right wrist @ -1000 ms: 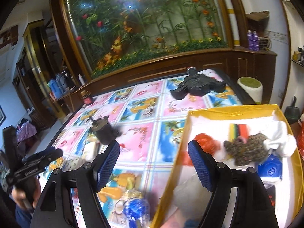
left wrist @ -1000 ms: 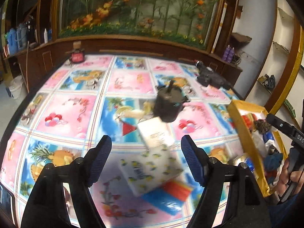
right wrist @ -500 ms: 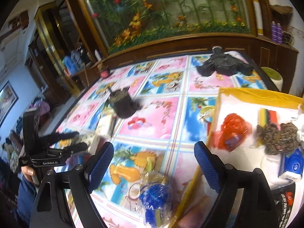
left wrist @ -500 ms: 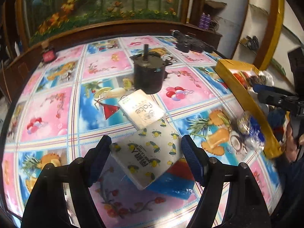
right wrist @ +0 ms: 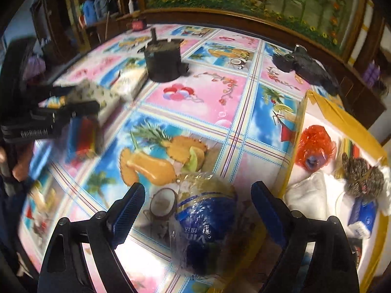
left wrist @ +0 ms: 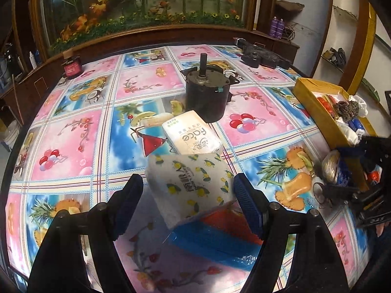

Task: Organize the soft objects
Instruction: 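Grasp the lemon-print tissue pack with left tool while right tool grasps blue Vinda bag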

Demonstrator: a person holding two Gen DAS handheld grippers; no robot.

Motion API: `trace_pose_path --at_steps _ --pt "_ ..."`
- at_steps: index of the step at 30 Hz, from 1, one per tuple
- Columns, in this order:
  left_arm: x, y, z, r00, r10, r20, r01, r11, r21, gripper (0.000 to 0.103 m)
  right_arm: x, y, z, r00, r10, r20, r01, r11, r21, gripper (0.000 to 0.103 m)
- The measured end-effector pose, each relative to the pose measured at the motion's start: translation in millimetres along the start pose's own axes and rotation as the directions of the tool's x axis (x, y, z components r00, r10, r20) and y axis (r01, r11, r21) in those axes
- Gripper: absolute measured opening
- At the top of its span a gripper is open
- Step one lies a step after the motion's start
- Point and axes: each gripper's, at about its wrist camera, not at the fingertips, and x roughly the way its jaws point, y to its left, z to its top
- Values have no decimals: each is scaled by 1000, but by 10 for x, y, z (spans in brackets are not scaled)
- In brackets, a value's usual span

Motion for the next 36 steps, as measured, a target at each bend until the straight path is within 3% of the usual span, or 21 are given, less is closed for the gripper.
trace_pose_path --at_steps 1,3,4,8,13,18,20,25,29,33,36 --pt "14 -3 0 1000 14 4 -14 1000 1 76 26 35 -10 1000 14 -11 -14 1000 -10 43" --pt "53 25 17 999 44 8 -44 999 -3 72 94 128 -27 1000 0 -27 -1 999 -36 43" --pt "36 27 22 999 41 14 -41 999 -7 65 74 172 -31 1000 -21 -11 20 998 -55 43" --pt "-41 70 44 998 45 51 -43 999 -28 48 -121 272 11 995 27 96 -22 998 -54 43" --pt "-75 123 73 996 52 75 -48 997 -55 40 -292 396 -3 975 15 220 -2 998 -60 43" --pt "-54 128 76 996 50 74 -46 998 -53 41 -690 390 -116 901 86 424 -77 996 -39 44" --pt "-28 133 76 996 61 59 -58 997 -53 52 -731 391 -158 886 100 453 -96 995 -33 44" --pt "46 123 67 993 109 52 -107 994 -36 68 -934 368 -316 811 175 558 -176 983 -53 44" --pt "63 135 56 993 104 50 -102 994 -39 68 -849 330 -406 835 162 526 -158 986 -53 44" --pt "70 145 55 994 97 43 -96 994 -45 68 -861 324 -413 832 167 529 -161 985 -58 44" --pt "71 160 72 996 88 29 -86 994 -64 73 -814 306 -320 842 154 518 -151 987 -48 44"
